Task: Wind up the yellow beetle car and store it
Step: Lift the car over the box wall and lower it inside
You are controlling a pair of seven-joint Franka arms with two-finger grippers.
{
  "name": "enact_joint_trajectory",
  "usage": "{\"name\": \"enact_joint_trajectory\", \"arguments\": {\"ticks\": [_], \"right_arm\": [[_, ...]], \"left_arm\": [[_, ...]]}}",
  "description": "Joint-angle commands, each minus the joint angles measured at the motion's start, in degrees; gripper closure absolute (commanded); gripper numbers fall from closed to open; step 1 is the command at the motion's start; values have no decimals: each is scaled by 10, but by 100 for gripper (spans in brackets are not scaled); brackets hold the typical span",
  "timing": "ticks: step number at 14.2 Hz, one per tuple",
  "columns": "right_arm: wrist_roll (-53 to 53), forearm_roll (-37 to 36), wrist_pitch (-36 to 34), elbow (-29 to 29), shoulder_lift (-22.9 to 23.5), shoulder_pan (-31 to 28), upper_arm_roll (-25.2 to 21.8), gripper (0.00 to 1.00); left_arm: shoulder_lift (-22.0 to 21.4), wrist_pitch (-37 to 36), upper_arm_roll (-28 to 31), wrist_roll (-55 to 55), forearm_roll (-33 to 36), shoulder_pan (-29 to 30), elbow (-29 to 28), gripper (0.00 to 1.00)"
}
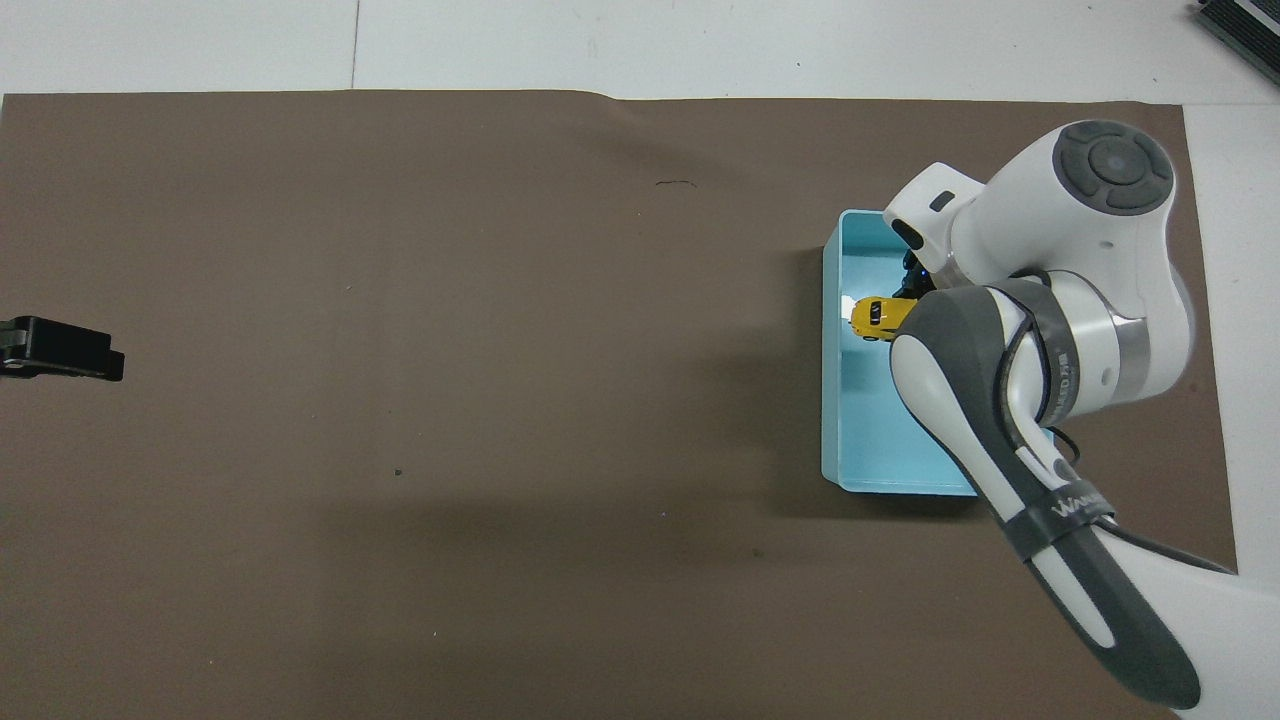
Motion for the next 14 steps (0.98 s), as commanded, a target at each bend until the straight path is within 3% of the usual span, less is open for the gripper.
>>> {"name": "enact_joint_trajectory", "arguments": {"ticks": [1, 7, 14], "right_arm": [[-12, -1, 32, -64, -39, -21, 5, 100], [-40, -5, 104, -137, -69, -39, 4, 100], [-45, -7, 176, -193, -67, -49, 5, 100]], "left_arm": [[-7, 2, -5, 8, 3, 7, -4, 0], [-7, 2, -5, 8, 3, 7, -4, 0], [-7, 2, -5, 8, 3, 7, -4, 0]]}}
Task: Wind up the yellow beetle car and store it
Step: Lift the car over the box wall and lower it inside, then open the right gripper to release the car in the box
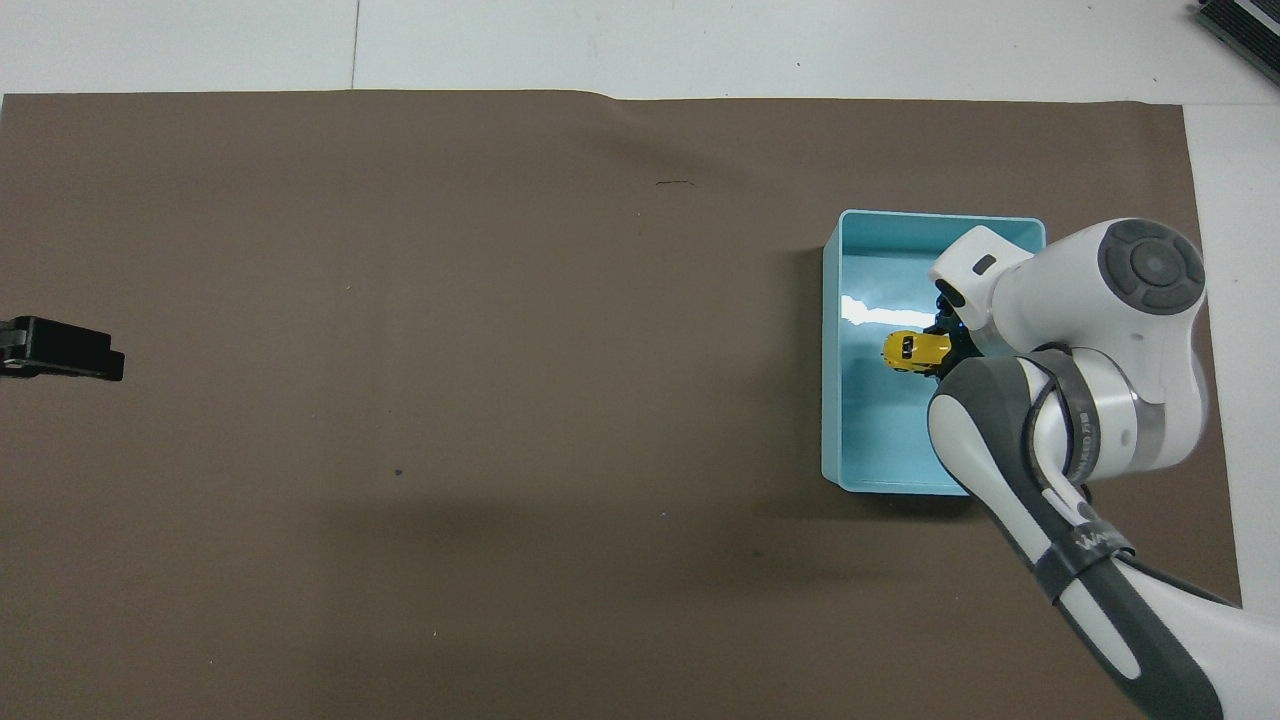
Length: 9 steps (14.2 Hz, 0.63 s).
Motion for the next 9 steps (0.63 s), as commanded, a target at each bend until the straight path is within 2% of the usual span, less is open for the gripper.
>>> {"name": "enact_joint_trajectory", "arguments": {"ticks": [1, 9], "right_arm": [[-15, -8, 36, -40, -13, -7, 5, 100], [-52, -8, 103, -70, 3, -8, 5, 100]], "left_arm": [[-7, 2, -5, 8, 3, 7, -4, 0], [-7, 2, -5, 8, 3, 7, -4, 0]]}}
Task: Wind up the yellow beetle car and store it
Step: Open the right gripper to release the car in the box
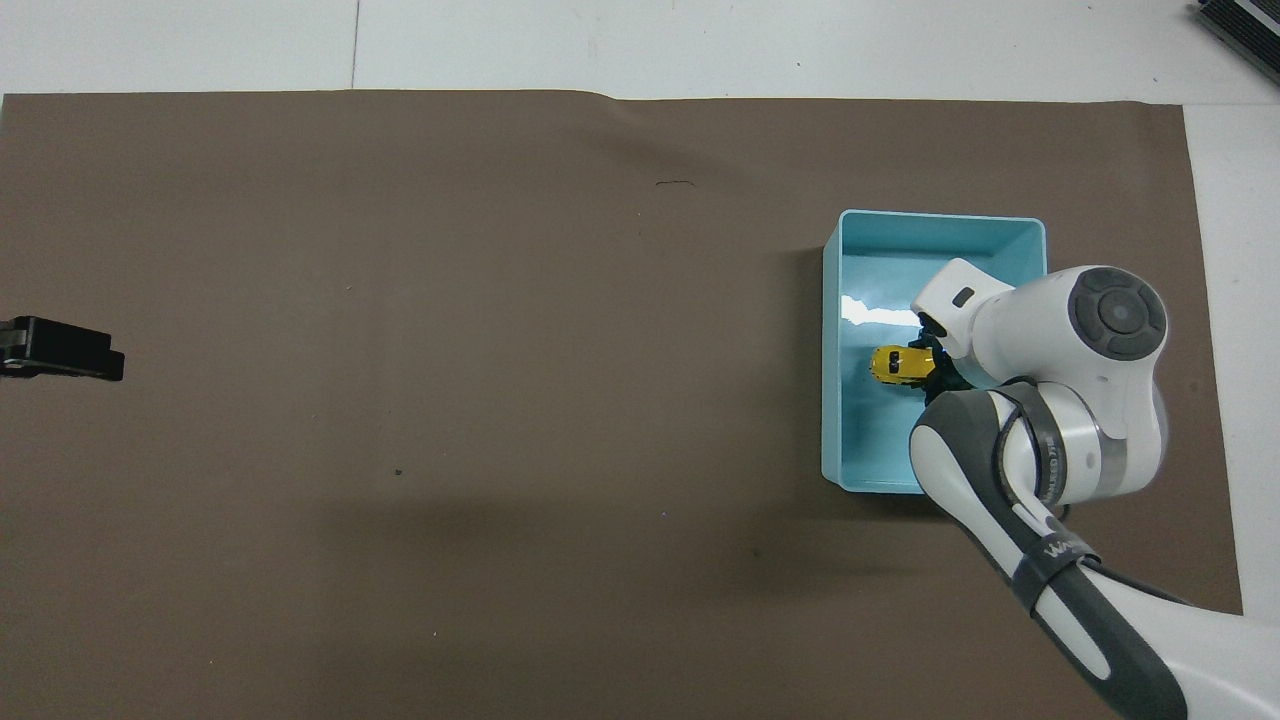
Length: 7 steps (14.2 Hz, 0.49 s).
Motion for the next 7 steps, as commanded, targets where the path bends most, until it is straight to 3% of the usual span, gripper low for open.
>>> {"name": "enact_joint_trajectory", "arguments": {"ticks": [1, 7], "right_arm": [[-18, -7, 22, -13, 2, -8, 5, 100], [-19, -8, 39, -22, 11, -7, 5, 100]], "left_arm": [[-7, 2, -5, 8, 3, 7, -4, 0], [-7, 2, -5, 8, 3, 7, -4, 0]]}}
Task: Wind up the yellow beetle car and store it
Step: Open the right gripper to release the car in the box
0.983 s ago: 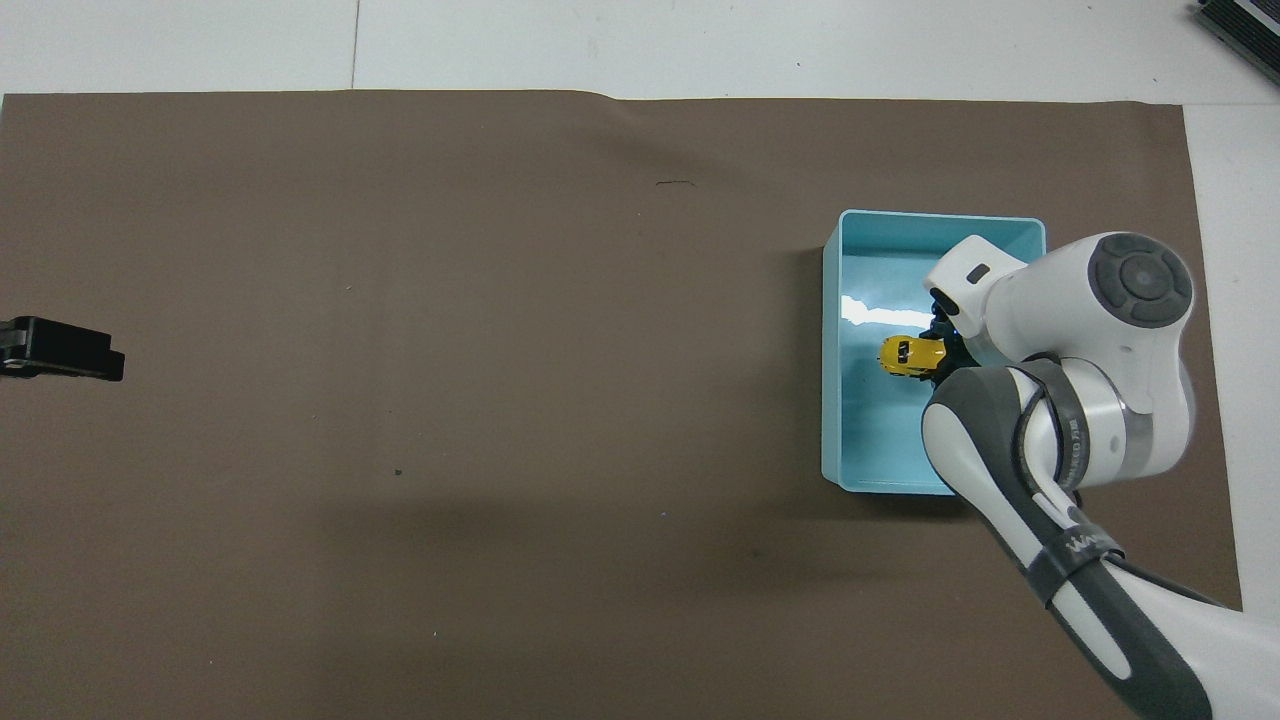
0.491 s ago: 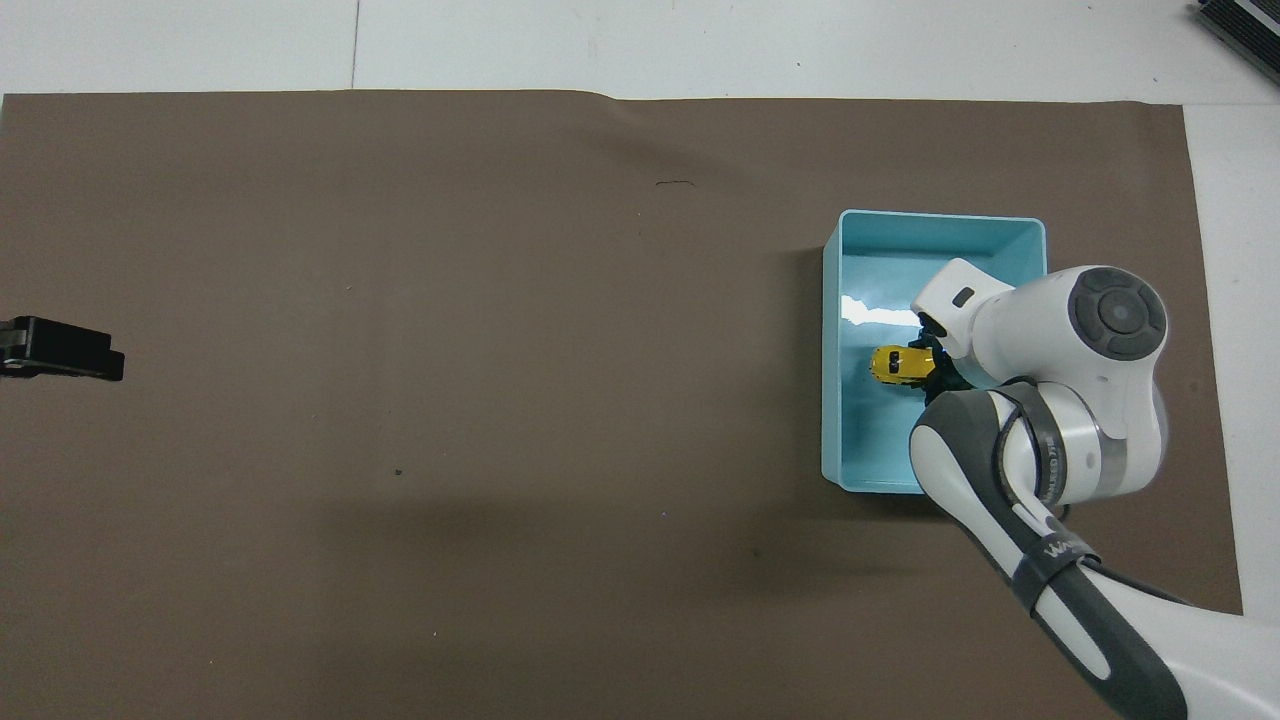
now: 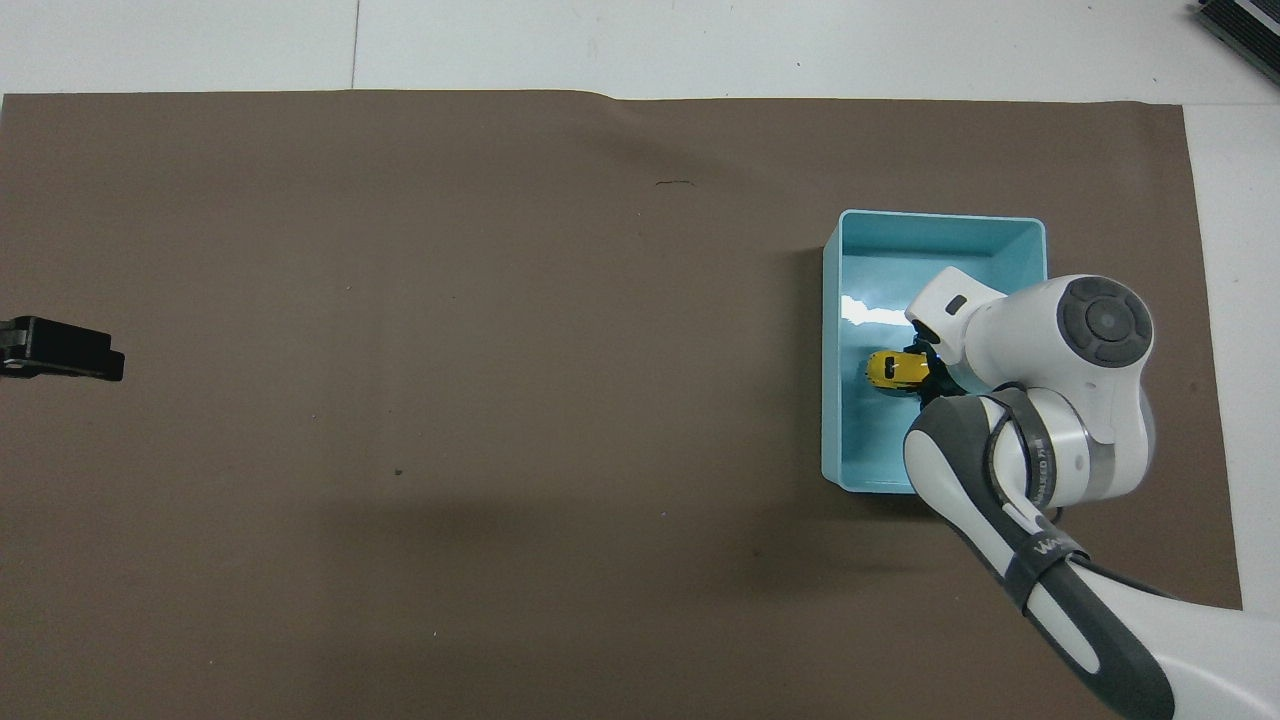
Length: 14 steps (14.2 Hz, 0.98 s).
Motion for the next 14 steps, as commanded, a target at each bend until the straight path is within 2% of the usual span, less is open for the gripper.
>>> {"name": "enact_joint_trajectory", "arguments": {"ticks": [1, 6, 7, 8, 9, 12, 13, 14], "right_arm": [[-16, -8, 30, -15, 5, -7, 5, 100], [-18, -8, 32, -16, 5, -7, 5, 99], [-18, -8, 32, -16, 5, -7, 5, 91], [-18, -8, 31, -15, 6, -7, 5, 88], [-17, -8, 31, -15, 5, -7, 5, 71], [-18, -8, 31, -15, 7, -7, 5, 47], [-17, -8, 31, -14, 7, -7, 5, 33], [-16, -8, 31, -12, 8, -7, 5, 13]], "left_arm": [[-7, 2, -5, 8, 3, 7, -4, 0], [-7, 2, -5, 8, 3, 7, -4, 0], [-7, 2, -5, 8, 3, 7, -4, 0], [-7, 2, -5, 8, 3, 7, -4, 0], [-7, 2, -5, 8, 3, 7, -4, 0], [-7, 2, -5, 8, 3, 7, -4, 0], [-7, 2, -5, 8, 3, 7, -4, 0], [-7, 2, -5, 8, 3, 7, -4, 0]]}}
